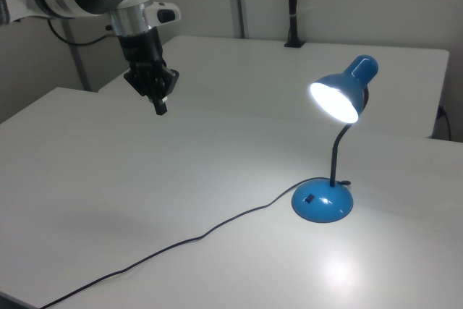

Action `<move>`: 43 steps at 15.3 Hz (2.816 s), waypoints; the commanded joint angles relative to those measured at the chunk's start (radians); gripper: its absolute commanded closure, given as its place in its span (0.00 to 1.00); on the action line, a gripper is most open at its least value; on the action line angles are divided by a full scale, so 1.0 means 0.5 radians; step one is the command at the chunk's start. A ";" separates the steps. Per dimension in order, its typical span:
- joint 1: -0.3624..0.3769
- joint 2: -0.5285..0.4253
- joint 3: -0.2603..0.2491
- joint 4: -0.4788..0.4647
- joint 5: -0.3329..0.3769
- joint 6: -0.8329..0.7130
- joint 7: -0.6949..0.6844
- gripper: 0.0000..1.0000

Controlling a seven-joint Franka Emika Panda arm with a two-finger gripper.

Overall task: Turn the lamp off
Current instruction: 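Move the closed gripper toward the blue lamp base, then lower the gripper onto the switch on the blue lamp base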

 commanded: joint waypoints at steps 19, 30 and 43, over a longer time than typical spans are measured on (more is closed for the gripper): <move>-0.599 -0.011 -0.003 -0.517 -0.010 0.715 -0.014 1.00; -0.832 0.431 -0.003 -0.548 0.122 1.549 0.047 1.00; -0.869 0.689 0.004 -0.490 0.162 2.023 0.250 1.00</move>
